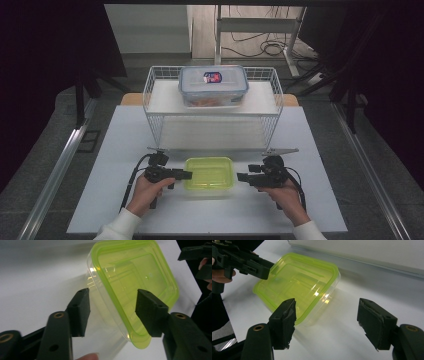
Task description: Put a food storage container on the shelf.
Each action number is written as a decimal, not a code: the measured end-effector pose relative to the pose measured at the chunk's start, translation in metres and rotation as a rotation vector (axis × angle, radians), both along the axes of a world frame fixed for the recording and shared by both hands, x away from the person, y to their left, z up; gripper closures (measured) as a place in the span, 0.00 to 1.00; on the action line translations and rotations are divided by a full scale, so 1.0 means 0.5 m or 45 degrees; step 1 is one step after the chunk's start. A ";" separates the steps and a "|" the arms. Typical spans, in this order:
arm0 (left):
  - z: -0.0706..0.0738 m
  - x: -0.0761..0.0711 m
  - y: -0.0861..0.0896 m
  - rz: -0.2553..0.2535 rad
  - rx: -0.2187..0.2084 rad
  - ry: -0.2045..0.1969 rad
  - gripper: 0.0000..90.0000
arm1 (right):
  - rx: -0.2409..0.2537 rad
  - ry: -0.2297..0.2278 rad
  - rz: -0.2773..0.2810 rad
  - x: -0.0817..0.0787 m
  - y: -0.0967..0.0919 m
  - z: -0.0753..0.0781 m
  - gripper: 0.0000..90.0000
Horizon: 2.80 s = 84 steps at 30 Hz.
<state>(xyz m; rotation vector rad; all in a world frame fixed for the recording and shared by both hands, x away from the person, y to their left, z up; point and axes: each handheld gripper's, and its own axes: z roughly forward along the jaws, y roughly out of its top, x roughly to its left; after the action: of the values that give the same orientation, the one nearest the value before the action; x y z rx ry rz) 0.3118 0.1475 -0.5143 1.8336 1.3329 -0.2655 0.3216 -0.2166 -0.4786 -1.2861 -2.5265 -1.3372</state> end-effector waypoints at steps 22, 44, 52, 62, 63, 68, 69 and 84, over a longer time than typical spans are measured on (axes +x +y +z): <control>-0.007 0.001 -0.002 -0.025 -0.012 -0.008 0.72 | 0.055 0.144 0.029 0.047 0.051 -0.050 0.40; -0.004 -0.008 -0.004 -0.019 -0.008 -0.023 0.75 | 0.092 0.222 0.049 0.053 0.059 -0.058 0.71; -0.002 -0.017 -0.004 -0.028 -0.006 -0.040 0.75 | 0.103 0.222 0.044 0.047 0.059 -0.057 0.74; 0.001 -0.033 -0.002 -0.037 -0.009 -0.078 0.80 | 0.110 0.201 0.040 0.032 0.055 -0.051 0.79; 0.002 -0.036 -0.002 -0.039 -0.005 -0.085 0.80 | 0.109 0.200 0.036 0.029 0.055 -0.050 0.79; 0.003 -0.046 -0.004 -0.033 -0.001 -0.121 0.81 | 0.124 0.191 0.038 0.018 0.050 -0.048 0.81; 0.003 -0.048 -0.005 -0.033 -0.002 -0.127 0.81 | 0.134 0.195 0.037 0.016 0.049 -0.048 0.81; 0.009 -0.065 -0.013 -0.038 0.028 -0.226 0.87 | 0.174 0.147 0.017 0.004 0.034 -0.041 0.89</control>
<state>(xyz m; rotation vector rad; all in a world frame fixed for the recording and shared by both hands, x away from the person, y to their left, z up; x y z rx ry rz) 0.2792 0.1409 -0.5097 1.8511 1.1908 -0.1011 0.3239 -0.1994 -0.4991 -1.2785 -2.3203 -1.3635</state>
